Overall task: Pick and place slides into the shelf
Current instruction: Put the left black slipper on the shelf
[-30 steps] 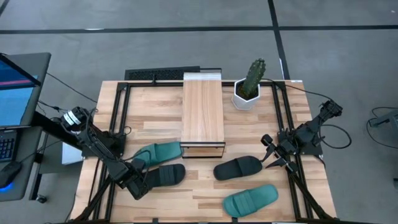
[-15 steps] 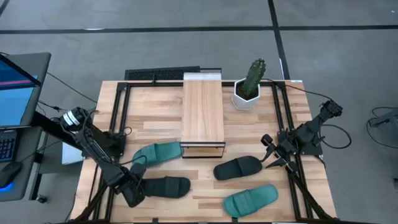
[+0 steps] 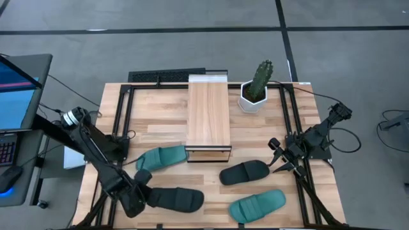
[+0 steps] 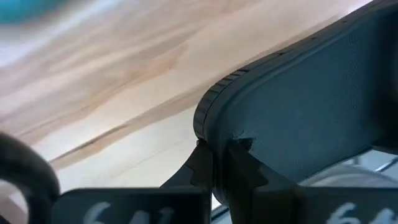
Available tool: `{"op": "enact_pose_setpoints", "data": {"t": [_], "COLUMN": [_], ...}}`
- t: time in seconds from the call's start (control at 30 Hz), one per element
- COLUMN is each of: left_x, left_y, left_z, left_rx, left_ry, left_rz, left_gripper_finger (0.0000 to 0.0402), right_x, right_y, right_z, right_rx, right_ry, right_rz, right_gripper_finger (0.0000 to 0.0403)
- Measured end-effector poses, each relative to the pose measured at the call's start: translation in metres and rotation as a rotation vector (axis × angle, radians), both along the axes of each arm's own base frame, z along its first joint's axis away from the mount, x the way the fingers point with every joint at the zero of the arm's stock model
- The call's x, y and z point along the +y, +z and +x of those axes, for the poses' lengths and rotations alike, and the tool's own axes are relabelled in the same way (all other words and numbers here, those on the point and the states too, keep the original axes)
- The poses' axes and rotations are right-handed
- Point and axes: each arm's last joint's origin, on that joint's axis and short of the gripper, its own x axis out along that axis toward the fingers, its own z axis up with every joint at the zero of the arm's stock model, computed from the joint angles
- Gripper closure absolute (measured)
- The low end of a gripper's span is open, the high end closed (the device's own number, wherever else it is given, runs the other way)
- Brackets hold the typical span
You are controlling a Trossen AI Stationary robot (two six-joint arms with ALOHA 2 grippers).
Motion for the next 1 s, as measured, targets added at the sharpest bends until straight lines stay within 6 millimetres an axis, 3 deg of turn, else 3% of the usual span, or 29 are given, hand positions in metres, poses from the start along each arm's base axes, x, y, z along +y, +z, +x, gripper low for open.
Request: {"op": "enact_pose_setpoints", "data": {"t": [0.27, 0.53, 0.73, 1.0], "left_x": [0.024, 0.059, 0.094, 0.145], "left_y": [0.061, 0.112, 0.141, 0.159], "left_z": [-0.010, -0.011, 0.003, 0.036], "left_rx": [-0.181, -0.245, -0.242, -0.252], "left_ry": [0.073, 0.077, 0.038, -0.015], "left_rz": [0.102, 0.224, 0.310, 0.365], "left_gripper_finger": [0.0400, 0.0401, 0.0401, 0.0401], "right_x": [0.000, 0.000, 0.000, 0.000], "right_y": [0.000, 0.000, 0.000, 0.000], "right_z": [0.000, 0.000, 0.000, 0.000], "right_rx": [0.000, 0.000, 0.000, 0.000], "right_ry": [0.000, 0.000, 0.000, 0.000], "right_rz": [0.000, 0.000, 0.000, 0.000], "right_gripper_finger": [0.0290, 0.0290, 0.0290, 0.0290]}}
